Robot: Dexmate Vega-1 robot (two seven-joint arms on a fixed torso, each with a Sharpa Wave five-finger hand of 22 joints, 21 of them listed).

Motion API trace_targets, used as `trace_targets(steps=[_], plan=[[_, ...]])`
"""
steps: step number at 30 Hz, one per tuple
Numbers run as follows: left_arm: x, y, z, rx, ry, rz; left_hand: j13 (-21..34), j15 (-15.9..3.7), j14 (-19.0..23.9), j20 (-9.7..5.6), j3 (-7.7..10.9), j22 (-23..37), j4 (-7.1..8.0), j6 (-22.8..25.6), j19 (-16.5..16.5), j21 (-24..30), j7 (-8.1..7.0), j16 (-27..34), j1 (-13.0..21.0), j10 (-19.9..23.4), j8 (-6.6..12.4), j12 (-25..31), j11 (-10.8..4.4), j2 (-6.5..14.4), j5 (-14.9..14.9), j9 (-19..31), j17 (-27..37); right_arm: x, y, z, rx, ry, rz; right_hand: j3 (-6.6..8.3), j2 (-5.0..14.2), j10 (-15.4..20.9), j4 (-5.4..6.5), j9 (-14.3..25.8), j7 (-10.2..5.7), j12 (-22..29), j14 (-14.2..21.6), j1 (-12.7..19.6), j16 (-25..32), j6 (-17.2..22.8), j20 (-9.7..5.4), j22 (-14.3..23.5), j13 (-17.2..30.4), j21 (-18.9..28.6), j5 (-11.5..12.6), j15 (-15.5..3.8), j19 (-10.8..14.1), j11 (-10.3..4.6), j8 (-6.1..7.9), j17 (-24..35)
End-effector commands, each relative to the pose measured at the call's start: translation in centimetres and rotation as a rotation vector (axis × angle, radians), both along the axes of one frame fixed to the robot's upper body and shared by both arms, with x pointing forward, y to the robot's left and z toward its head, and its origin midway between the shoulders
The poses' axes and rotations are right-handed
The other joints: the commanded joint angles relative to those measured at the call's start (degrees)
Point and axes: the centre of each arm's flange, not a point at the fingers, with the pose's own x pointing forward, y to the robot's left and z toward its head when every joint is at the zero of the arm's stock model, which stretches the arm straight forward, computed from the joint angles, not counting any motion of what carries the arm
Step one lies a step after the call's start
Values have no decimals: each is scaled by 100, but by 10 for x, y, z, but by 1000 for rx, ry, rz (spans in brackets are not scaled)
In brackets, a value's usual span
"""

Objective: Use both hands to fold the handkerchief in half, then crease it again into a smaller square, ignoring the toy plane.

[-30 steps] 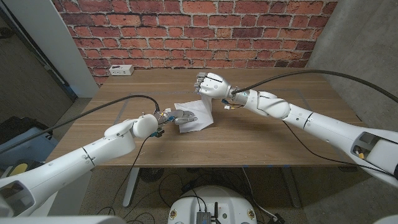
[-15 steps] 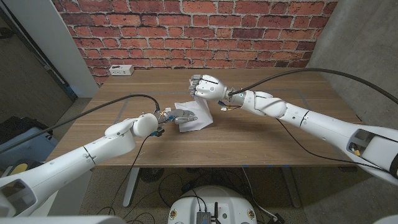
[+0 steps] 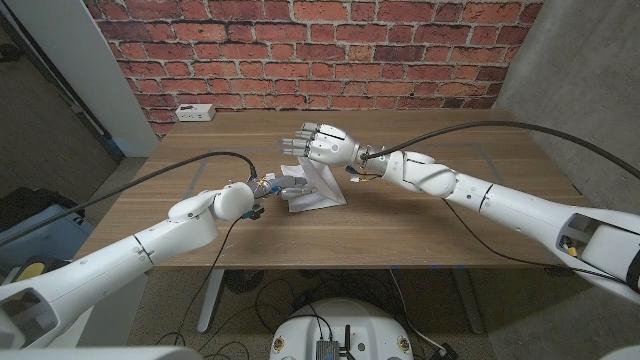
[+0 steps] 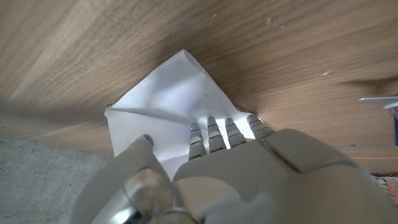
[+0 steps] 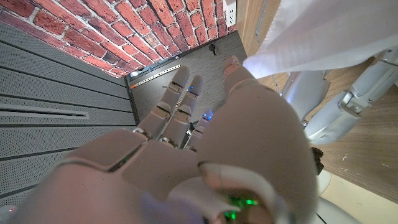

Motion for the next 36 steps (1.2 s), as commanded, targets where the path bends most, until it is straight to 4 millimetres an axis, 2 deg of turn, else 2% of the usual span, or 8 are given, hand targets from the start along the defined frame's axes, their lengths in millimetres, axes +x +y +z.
trace_targets(steps=[1, 3, 7, 11, 24, 36], plan=[[-1, -2, 4, 7, -13, -4, 17, 1, -8, 60, 17, 12, -51, 52, 30, 12, 5, 24, -29, 11, 49, 16, 5, 2, 35, 8, 19, -5, -4, 2, 39, 36, -27, -43, 64, -186, 207, 33, 3, 56, -159, -516, -39, -464, -259, 10, -7, -25, 50, -927, 16, 57, 5, -80], [-2, -2, 4, 5, -18, -4, 17, 1, -9, 58, 17, 12, -52, 51, 33, 14, 4, 23, -30, 8, 49, 15, 1, 3, 36, 8, 19, -5, -7, 3, 50, 53, -26, -64, 153, -215, 324, 38, 15, 67, -166, -731, -29, -578, -259, 12, -9, -33, 40, -926, 16, 74, 14, -105], [-6, -1, 6, 0, -30, -2, 17, 3, -8, 60, 17, 12, -57, 50, 41, 16, 8, 24, -33, 8, 49, 15, 10, 5, 37, 8, 19, -4, -11, 4, 75, 63, -39, -115, 228, -198, 483, 44, 87, 103, -184, -1046, -21, -667, -265, 10, -12, -31, 23, -912, 65, 143, 43, -139], [-15, 1, 9, -10, -58, 0, 17, 6, -6, 67, 18, 12, -61, 55, 43, 16, 22, 25, -35, 11, 51, 17, 4, 10, 38, 8, 18, -3, -13, 5, 97, 49, -62, -151, 270, -108, 593, 47, 99, 148, -191, -1265, -11, -632, -182, 8, -14, -47, 15, -910, 56, 136, 82, -150], [-42, 5, 15, -13, -133, 25, 16, 11, 9, 81, 26, 10, -80, 89, 53, 18, 18, 29, -34, 20, 62, 21, -5, 26, 42, 8, 17, -1, -19, 4, 137, 48, -96, -131, 293, -46, 602, 40, 101, 171, -219, -1347, -15, -516, -88, 4, -19, -78, 17, -938, 23, 112, 132, -171], [-70, -2, 4, 9, -140, 18, 15, 35, 56, 124, 41, 8, -113, 172, 81, 25, 19, 43, -21, 64, 87, 38, -18, 39, 42, 8, 15, -4, -22, 1, 197, 85, -111, -95, 282, 53, 555, 30, 111, 203, -175, -1347, 5, -382, -70, 1, -23, -98, 28, -942, 20, 135, 176, -190]])
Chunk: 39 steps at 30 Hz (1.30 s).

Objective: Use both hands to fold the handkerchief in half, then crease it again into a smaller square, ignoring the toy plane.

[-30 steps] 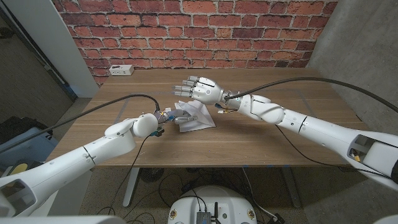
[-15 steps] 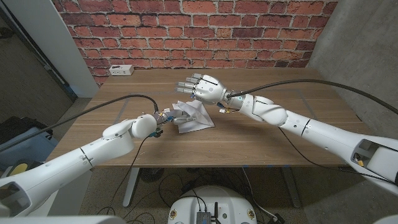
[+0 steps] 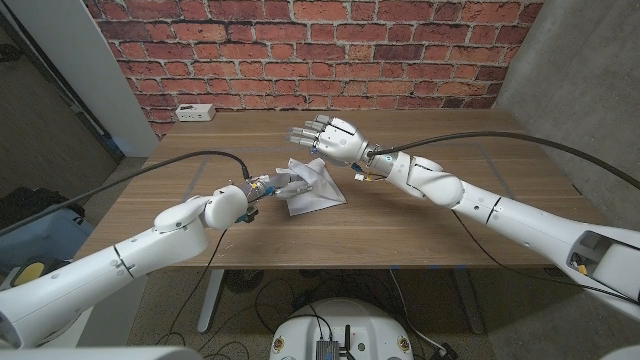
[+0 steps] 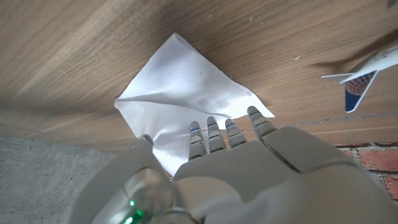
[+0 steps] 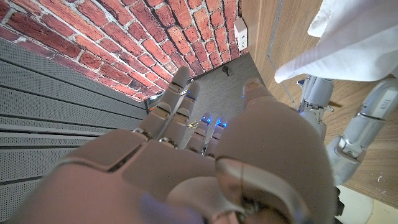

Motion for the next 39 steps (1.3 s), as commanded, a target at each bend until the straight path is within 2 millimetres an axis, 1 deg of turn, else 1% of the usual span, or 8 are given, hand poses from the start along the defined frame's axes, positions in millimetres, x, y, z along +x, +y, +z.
trace_targets(steps=[1, 9, 15, 18, 23, 25, 30, 39], plan=[[-34, -5, -9, 7, -26, -7, 12, 35, 82, 65, 16, -5, -53, 150, 21, 11, 14, 51, -17, 76, 61, 41, -18, 41, 41, 8, 13, -3, -4, -3, 73, 41, -20, 49, -15, 116, -29, 6, -13, 76, 25, -52, 22, 151, -45, -1, 1, -26, 29, -961, -2, 13, 82, 7], [-54, 3, -19, -53, -63, -22, 13, 8, 902, 258, 96, -9, -220, 963, 530, 162, 227, 195, 53, 777, 190, 237, -19, 73, 19, 15, 22, -7, -5, -9, 195, 129, -16, 43, -43, 342, -7, -5, 42, 134, 40, -195, 38, 426, 35, 1, -3, -50, 24, -935, 4, 42, 157, -17], [-72, 7, -24, -97, -154, -30, 70, -146, 2301, 228, 309, 61, -362, 2771, 1265, 405, 976, 376, 78, 2163, 520, 551, 113, 188, -24, 73, 80, -10, -6, -16, 309, 180, 16, 44, -46, 521, 13, -15, 85, 171, 83, -304, 65, 600, 69, 3, -5, -66, 23, -942, 17, 51, 188, -32], [-78, 9, -25, -116, -189, -37, 132, -203, 2750, 241, 439, 88, -410, 3286, 1429, 481, 1121, 460, 125, 2633, 649, 687, 118, 260, -38, 110, 104, -11, -7, -18, 338, 189, 20, 50, -45, 568, 13, -18, 110, 180, 93, -323, 71, 642, 82, 3, -6, -70, 23, -944, 24, 61, 194, -38], [-88, 14, -27, -161, -258, -48, 299, -279, 3779, 43, 717, 135, -503, 4219, 1930, 730, 1185, 782, 218, 3589, 1051, 1039, 61, 344, -79, 314, 212, -14, -10, -26, 448, 249, 54, 73, -34, 698, 9, -25, 133, 196, 134, -379, 89, 860, 106, 5, -7, -89, 23, -945, 17, 85, 244, -57], [-90, 16, -29, -183, -281, -57, 361, -333, 4075, 11, 812, 152, -541, 4487, 2055, 805, 1216, 895, 262, 3797, 1205, 1119, 266, 354, -91, 388, 257, -16, -10, -30, 476, 270, 60, 83, -43, 775, 4, -30, 193, 198, 151, -423, 96, 982, 129, 6, -7, -101, 19, -940, 22, 133, 263, -73], [-94, 23, -32, -251, -326, -83, 527, -367, 4630, -59, 1076, 206, -666, 4897, 2338, 993, 1269, 1121, 432, 4353, 1531, 1354, 187, 420, -97, 574, 353, -18, -7, -38, 525, 330, 63, 58, -101, 916, 31, -35, 275, 194, 145, -590, 102, 1325, 224, 8, -6, -142, 2, -913, -9, 175, 335, -101], [-94, 42, -39, -420, -352, -123, 780, -378, 4313, -12, 1422, 315, -717, 4331, 2320, 1140, 1161, 1025, 561, 3940, 1536, 1248, 213, 455, -75, 825, 512, -19, 0, -42, 573, 548, 45, -16, -190, 1156, 111, -37, 372, 195, 62, -911, 102, 1714, 355, 16, 1, -230, -10, -833, -113, 333, 374, -131]])
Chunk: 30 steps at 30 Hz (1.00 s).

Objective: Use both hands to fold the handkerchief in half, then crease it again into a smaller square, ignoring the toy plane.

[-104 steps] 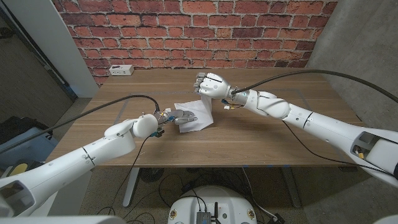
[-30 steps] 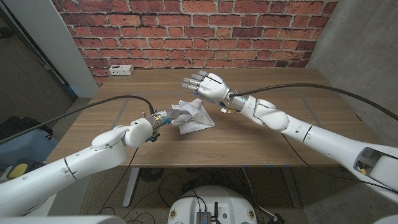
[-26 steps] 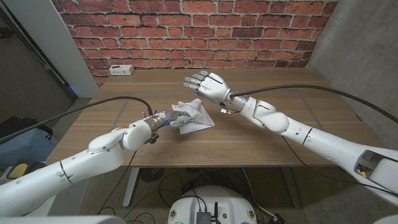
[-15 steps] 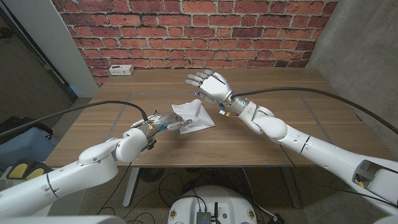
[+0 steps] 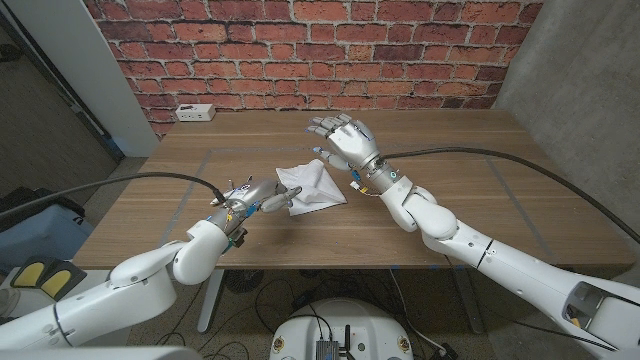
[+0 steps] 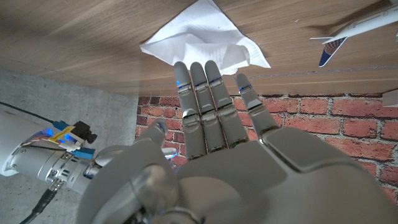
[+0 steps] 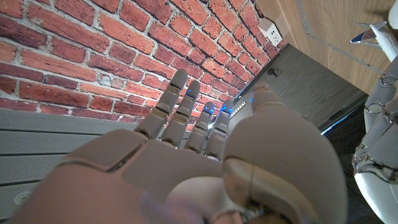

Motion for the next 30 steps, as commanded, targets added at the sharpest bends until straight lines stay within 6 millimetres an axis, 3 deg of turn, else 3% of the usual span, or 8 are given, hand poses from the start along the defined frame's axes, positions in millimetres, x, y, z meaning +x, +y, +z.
trace_targets(steps=[1, 8, 18, 24, 30], plan=[[-7, 25, -11, -217, -66, -79, 132, 17, -252, 64, 176, 54, -8, -425, -45, 69, -82, -109, 65, -434, -51, -162, 35, -41, -1, 123, 74, -2, 7, -11, 94, 255, 32, 2, -16, 60, 57, 16, 29, 23, -60, -122, 29, 83, 69, 15, 13, -50, -9, -825, -38, 41, 19, 1], [-4, 43, -19, -430, -48, -245, 205, 34, -399, 135, 331, 70, -69, -883, -201, 74, -160, -180, 99, -880, -195, -357, 34, -84, 29, 173, 88, 1, 17, -13, 117, 401, 30, 28, 37, 16, 72, 17, 72, -33, -211, -194, -4, 111, 177, 19, 18, -135, 3, -716, -203, 122, -22, -5], [4, 53, -21, -572, 55, -460, 259, 85, -832, 255, 376, 82, -102, -1252, -444, 50, -293, -381, 2, -1180, -375, -497, 76, -201, 30, 171, 72, 6, 32, -16, 125, 520, 28, 80, 96, -30, 45, 20, 189, -83, -348, -204, -22, 123, 264, 22, 23, -210, -5, -568, -338, 208, -67, -14], [1, 57, -24, -618, 3, -464, 247, 193, -1209, 307, 447, 57, -173, -1711, -658, 8, -470, -600, -68, -1559, -706, -691, 82, -256, 35, 23, -22, 8, 38, -16, 110, 576, 44, 75, 96, -53, 45, 21, 200, -103, -461, -246, -38, 102, 290, 24, 27, -246, -19, -492, -403, 246, -99, -8], [-2, 59, -26, -683, -73, -483, 162, 159, -1384, 337, 506, 30, -242, -2083, -774, -17, -546, -741, -108, -1815, -978, -870, 106, -290, 43, -115, -131, 11, 43, -17, 96, 611, 45, 63, 90, -94, 40, 23, 202, -130, -556, -288, -40, 97, 337, 25, 30, -297, -33, -437, -502, 262, -124, 2]])
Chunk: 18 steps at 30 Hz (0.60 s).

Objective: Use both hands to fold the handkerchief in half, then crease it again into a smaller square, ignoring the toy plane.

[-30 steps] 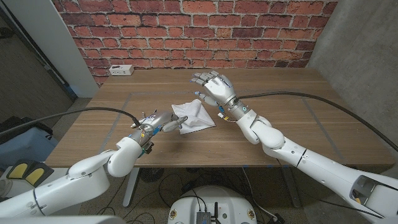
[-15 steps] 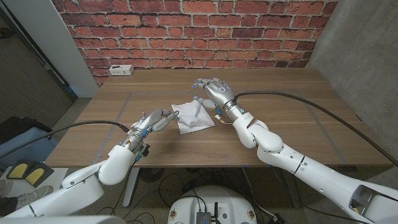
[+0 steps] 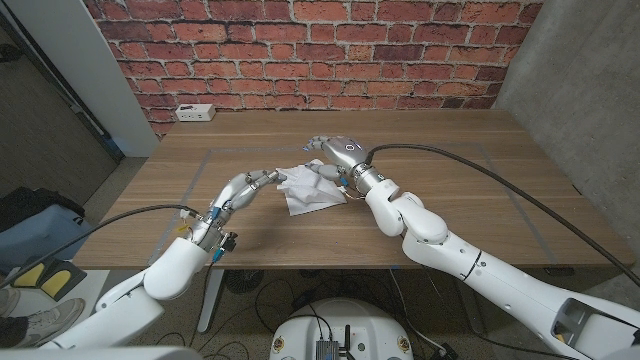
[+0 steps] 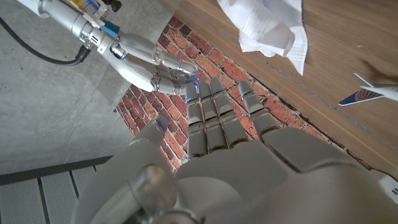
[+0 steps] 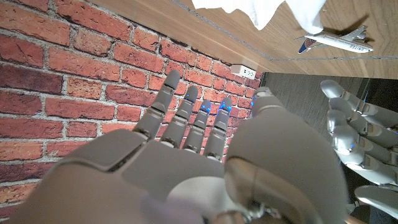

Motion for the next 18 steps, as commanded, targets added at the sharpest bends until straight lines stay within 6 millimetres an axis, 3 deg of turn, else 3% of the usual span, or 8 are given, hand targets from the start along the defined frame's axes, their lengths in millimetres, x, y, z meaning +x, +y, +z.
trace_targets(steps=[1, 18], plan=[[7, 29, -15, -230, -69, 9, -25, -17, -51, 2, 55, 4, -23, -157, -49, -17, -56, -45, -21, -107, -115, -70, -7, -44, 42, -50, -35, 12, 13, -10, -27, 199, 25, 26, -7, -5, -19, 14, 26, -17, -66, -62, -12, 27, 16, 11, 31, -36, -5, -460, -67, 35, -9, 13], [-4, 30, -11, -380, -273, 89, -100, -16, -224, -17, 67, -24, -100, -291, -185, -56, -157, -162, -88, -181, -285, -168, -23, -128, 45, -188, -112, 18, 29, -12, -56, 269, 49, 20, -3, -27, -58, 18, 65, -35, -207, -89, 0, 80, 71, 13, 38, -100, -22, -385, -173, 88, -26, 33]])
